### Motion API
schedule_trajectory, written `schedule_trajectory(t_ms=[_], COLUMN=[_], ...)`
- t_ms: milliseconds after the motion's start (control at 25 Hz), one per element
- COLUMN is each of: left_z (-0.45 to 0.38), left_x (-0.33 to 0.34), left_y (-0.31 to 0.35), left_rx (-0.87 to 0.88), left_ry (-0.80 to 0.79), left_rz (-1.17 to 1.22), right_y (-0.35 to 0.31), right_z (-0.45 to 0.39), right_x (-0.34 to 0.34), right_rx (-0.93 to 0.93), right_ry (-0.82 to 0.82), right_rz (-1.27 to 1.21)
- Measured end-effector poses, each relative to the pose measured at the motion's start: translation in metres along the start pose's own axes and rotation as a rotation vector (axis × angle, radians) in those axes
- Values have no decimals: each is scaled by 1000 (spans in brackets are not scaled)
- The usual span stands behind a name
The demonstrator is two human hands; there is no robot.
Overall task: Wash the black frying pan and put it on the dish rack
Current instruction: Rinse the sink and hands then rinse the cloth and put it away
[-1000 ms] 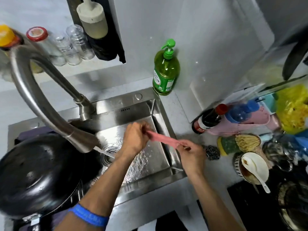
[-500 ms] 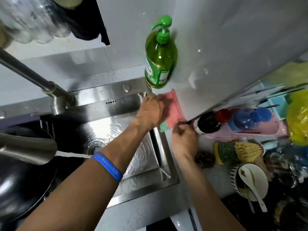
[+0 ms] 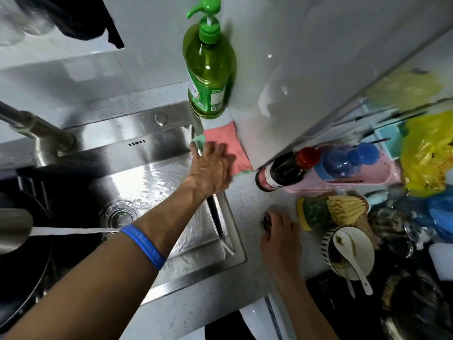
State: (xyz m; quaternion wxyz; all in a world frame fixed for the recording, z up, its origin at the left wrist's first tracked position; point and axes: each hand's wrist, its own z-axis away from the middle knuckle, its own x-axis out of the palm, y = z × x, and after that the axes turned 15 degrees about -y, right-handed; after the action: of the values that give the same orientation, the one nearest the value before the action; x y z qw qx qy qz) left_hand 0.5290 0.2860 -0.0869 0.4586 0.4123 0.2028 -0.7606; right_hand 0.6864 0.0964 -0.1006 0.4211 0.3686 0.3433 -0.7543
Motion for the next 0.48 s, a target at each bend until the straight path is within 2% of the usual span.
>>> schedule_trajectory(t_ms=[80,120,280,360,480], left_z=[0,-4,-28,-37,-32], left_x=[-3,-3,2,-3,1], left_y=[7,8,-4,-11,-21], left_rx=[-46,-39,-26,17,90], left_ry=[82,71,-135,-107,52], left_rz=[-45,-23,35,30,155], right_y=[1,1,-6,-19,-46], right_z=[-3,-4,-4,-11,-36], right_x=[2,4,10,7,1], right_rx=[12,16,2,-70,-208], right_ry=[5,24,107,127,114], right_rz=[12,38,-18,-172,-292])
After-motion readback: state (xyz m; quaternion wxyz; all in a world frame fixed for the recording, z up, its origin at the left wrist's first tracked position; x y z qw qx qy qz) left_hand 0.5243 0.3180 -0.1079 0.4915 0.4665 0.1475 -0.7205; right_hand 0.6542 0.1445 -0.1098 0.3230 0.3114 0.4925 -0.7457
